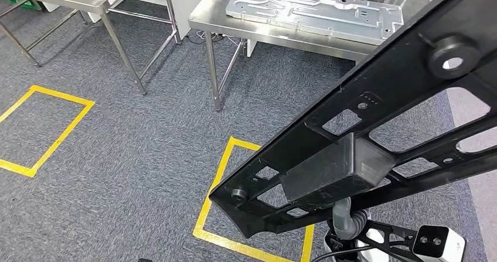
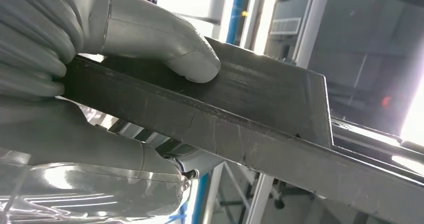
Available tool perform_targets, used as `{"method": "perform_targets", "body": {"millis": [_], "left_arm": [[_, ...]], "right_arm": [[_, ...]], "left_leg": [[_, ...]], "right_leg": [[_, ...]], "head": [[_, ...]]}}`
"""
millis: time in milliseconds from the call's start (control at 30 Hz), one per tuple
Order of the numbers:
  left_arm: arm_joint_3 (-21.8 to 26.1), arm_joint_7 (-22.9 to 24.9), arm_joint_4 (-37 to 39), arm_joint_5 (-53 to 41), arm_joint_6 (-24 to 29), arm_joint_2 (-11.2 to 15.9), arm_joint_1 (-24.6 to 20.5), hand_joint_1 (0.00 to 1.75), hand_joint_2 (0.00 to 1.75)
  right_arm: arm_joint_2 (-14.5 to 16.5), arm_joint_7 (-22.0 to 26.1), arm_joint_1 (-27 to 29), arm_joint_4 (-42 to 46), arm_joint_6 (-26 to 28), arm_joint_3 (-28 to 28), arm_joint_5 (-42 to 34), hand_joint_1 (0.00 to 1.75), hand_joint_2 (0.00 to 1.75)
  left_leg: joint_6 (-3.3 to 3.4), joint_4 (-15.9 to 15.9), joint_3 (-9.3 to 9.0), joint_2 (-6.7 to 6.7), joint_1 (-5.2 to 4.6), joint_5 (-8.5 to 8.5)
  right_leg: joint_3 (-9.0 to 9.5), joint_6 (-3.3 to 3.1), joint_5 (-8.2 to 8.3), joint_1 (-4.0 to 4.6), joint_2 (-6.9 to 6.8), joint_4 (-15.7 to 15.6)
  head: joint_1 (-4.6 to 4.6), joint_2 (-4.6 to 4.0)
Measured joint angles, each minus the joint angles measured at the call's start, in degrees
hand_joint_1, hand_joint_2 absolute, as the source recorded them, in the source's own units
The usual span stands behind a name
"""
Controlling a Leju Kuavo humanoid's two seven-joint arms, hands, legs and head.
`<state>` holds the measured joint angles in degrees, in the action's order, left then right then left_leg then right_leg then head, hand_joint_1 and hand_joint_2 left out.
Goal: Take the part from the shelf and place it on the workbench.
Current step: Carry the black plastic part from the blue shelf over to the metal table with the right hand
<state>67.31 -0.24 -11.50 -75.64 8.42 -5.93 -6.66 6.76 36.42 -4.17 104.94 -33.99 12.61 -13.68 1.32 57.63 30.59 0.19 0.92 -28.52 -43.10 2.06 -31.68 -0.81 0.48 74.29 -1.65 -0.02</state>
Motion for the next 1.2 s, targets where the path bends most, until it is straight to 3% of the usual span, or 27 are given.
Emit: {"method": "perform_targets", "body": {"millis": [33,100,133,200,300,367,400,467,533,567,600,667,700,733,833,867,900,967,1000,1033,1067,1133,1167,1200], "left_arm": [[0.04,0.04,0.00,0.00,0.00,0.00,0.09,0.00,1.75],[0.11,0.07,0.00,-0.01,0.00,-0.04,0.22,0.00,1.75],[0.15,0.07,0.00,-0.03,0.01,-0.06,0.24,0.00,1.75],[0.20,0.08,0.00,-0.10,0.02,-0.08,0.21,0.00,1.75],[0.24,0.08,0.00,-0.16,0.02,-0.08,-0.02,0.00,1.75],[0.27,0.07,0.00,-0.16,0.03,-0.08,-0.28,0.00,1.75],[0.28,0.07,0.00,-0.17,0.03,-0.08,-0.32,0.00,1.75],[0.30,0.09,0.00,-0.19,0.02,-0.09,-0.13,0.00,1.75],[0.31,0.13,0.00,-0.27,0.03,-0.09,0.26,0.00,1.75],[0.32,0.15,0.00,-0.32,0.03,-0.07,0.41,0.00,1.75],[0.33,0.15,0.00,-0.39,0.03,-0.03,0.57,0.00,1.75],[0.36,0.20,0.00,-0.49,0.03,0.12,0.75,0.00,1.75],[0.37,0.27,0.00,-0.54,0.03,0.17,0.75,0.00,1.75],[0.38,0.36,0.00,-0.55,0.04,0.21,0.66,0.00,1.75],[0.37,0.53,0.00,-0.57,0.04,0.11,0.16,0.00,1.75],[0.36,0.54,0.00,-0.58,0.04,0.08,0.03,0.00,1.75],[0.36,0.54,0.00,-0.58,0.04,0.05,-0.04,0.00,1.75],[0.36,0.54,0.00,-0.58,0.03,0.07,-0.10,0.00,1.75],[0.36,0.55,0.00,-0.58,0.02,0.08,-0.07,0.00,1.75],[0.36,0.56,0.00,-0.59,0.00,0.08,0.00,0.00,1.75],[0.36,0.57,0.00,-0.60,-0.01,0.07,0.09,0.00,1.75],[0.36,0.59,0.00,-0.64,-0.02,0.01,0.17,0.00,1.75],[0.36,0.59,0.00,-0.67,-0.02,-0.03,0.11,0.00,1.75],[0.35,0.59,0.00,-0.70,-0.02,-0.06,0.01,0.00,1.75]], "right_arm": [[-0.01,-0.02,0.09,-0.03,0.13,0.00,0.13,1.75,1.75],[-0.01,-0.02,0.16,-0.04,0.22,0.00,0.29,1.75,1.75],[-0.02,-0.01,0.19,-0.07,0.26,0.01,0.39,1.75,1.75],[-0.03,0.01,0.29,-0.10,0.40,0.04,0.61,1.75,1.75],[-0.01,0.04,0.37,0.08,0.56,0.09,0.79,1.75,1.75],[0.03,0.06,0.35,0.20,0.54,0.14,0.86,1.75,1.75],[0.04,0.05,0.38,0.23,0.53,0.17,0.90,1.75,1.75],[0.05,0.05,0.46,0.22,0.68,0.22,0.93,1.75,1.75],[0.05,0.08,0.53,0.22,1.00,0.23,1.00,1.75,1.75],[0.05,0.09,0.55,0.22,1.12,0.24,1.04,1.75,1.75],[0.05,0.10,0.59,0.22,1.20,0.26,1.08,1.75,1.75],[0.05,0.09,0.69,0.13,1.33,0.28,1.18,1.75,1.75],[0.05,0.04,0.73,0.11,1.42,0.31,1.27,1.75,1.75],[0.05,0.02,0.71,0.10,1.50,0.33,1.33,1.75,1.75],[0.07,0.03,0.49,0.38,1.57,0.39,1.37,1.75,1.75],[0.07,0.05,0.40,0.49,1.56,0.39,1.38,1.75,1.75],[0.08,0.05,0.33,0.59,1.61,0.39,1.39,1.75,1.75],[0.06,0.05,0.42,0.62,1.87,0.39,1.41,1.75,1.75],[0.04,0.04,0.54,0.62,2.03,0.39,1.43,1.75,1.75],[0.02,0.02,0.65,0.61,2.13,0.39,1.44,1.75,1.75],[0.01,0.01,0.70,0.61,2.16,0.39,1.44,1.75,1.75],[-0.03,0.01,0.69,0.61,2.15,0.39,1.44,1.75,1.75],[-0.04,0.00,0.65,0.61,2.16,0.39,1.44,1.75,1.75],[-0.06,0.00,0.60,0.62,2.19,0.39,1.44,1.75,1.75]], "left_leg": [[-0.16,0.00,-0.56,0.08,0.03,-0.42],[-0.57,-0.02,-1.85,0.28,0.10,-1.44],[-0.86,-0.06,-2.51,0.38,0.11,-1.95],[-1.69,-0.36,-3.73,0.60,0.11,-2.82],[-2.93,1.95,-4.41,0.79,0.17,-2.00],[-3.27,8.05,-1.23,0.53,0.30,-1.36],[-3.36,11.78,1.25,0.38,0.33,-2.01],[-3.43,16.99,6.28,0.31,0.31,-5.66],[-3.20,16.65,9.25,0.29,0.20,-8.99],[-2.86,14.35,9.86,0.27,0.06,-8.63],[-2.37,11.11,10.14,0.24,-0.16,-5.89],[-1.55,5.47,10.00,-0.12,-0.70,2.85],[-1.28,4.17,9.83,-0.27,-0.93,5.93],[-1.13,3.81,9.57,-0.42,-1.13,7.03],[-0.30,2.54,7.91,-0.46,-0.83,5.92],[-0.04,1.88,7.20,-0.46,-0.57,5.73],[0.13,1.36,6.53,-0.45,-0.41,5.49],[0.27,0.99,5.63,-0.45,-0.35,4.77],[0.24,0.92,5.08,-0.46,-0.35,4.29],[0.20,0.92,4.41,-0.48,-0.34,3.80],[0.14,0.91,3.54,-0.51,-0.33,3.26],[-0.10,0.84,1.78,-0.55,-0.33,2.14],[-0.36,0.82,1.19,-0.61,-0.37,1.66],[-0.68,0.73,0.90,-0.65,-0.40,1.31]], "right_leg": [[0.08,0.09,1.44,-0.13,-0.14,-1.22],[2.75,-0.09,6.00,-0.24,-0.66,-8.49],[4.05,-0.27,7.23,-0.08,-0.98,-11.80],[5.48,-1.03,7.63,0.40,-1.33,-14.96],[7.48,-2.68,6.22,0.54,-0.75,-15.44],[9.46,-3.55,5.14,0.42,-0.54,-15.83],[10.34,-3.83,4.42,0.44,-0.48,-15.99],[12.15,-4.08,2.87,0.56,-0.11,-16.04],[14.38,-4.06,1.17,0.68,0.41,-16.04],[15.69,-3.99,0.22,0.74,0.60,-16.04],[16.86,-3.89,-0.77,0.74,0.73,-16.09],[18.83,-3.40,-2.60,0.85,1.08,-16.10],[19.41,-3.02,-3.27,0.88,1.27,-16.30],[20.02,-2.61,-3.74,0.88,1.45,-16.65],[21.76,-1.57,-4.69,0.79,1.04,-17.98],[21.51,-1.24,-5.28,0.78,0.69,-16.99],[19.75,-0.87,-6.36,0.64,0.35,-13.96],[13.57,-0.21,-8.40,0.34,0.04,-5.55],[10.47,0.04,-8.39,0.18,-0.01,-2.22],[8.64,0.14,-6.94,0.10,-0.06,-1.35],[7.98,0.15,-4.17,0.06,-0.11,-2.79],[8.95,-0.22,2.28,0.14,-0.24,-9.65],[9.67,-0.56,4.24,0.26,-0.29,-12.83],[10.10,-0.93,5.07,0.43,-0.34,-14.85]], "head": [[-0.01,-0.01],[-0.03,0.01],[0.01,0.01],[0.08,0.00],[0.13,0.00],[0.30,0.01],[0.43,0.02],[0.59,0.01],[0.63,0.01],[0.64,0.02],[0.69,0.01],[0.58,0.00],[0.56,0.00],[0.53,0.01],[0.57,0.00],[0.47,0.00],[0.39,0.00],[0.29,-0.01],[0.31,-0.01],[0.31,-0.01],[0.30,-0.01],[0.28,0.00],[0.30,0.01],[0.37,0.02]]}}
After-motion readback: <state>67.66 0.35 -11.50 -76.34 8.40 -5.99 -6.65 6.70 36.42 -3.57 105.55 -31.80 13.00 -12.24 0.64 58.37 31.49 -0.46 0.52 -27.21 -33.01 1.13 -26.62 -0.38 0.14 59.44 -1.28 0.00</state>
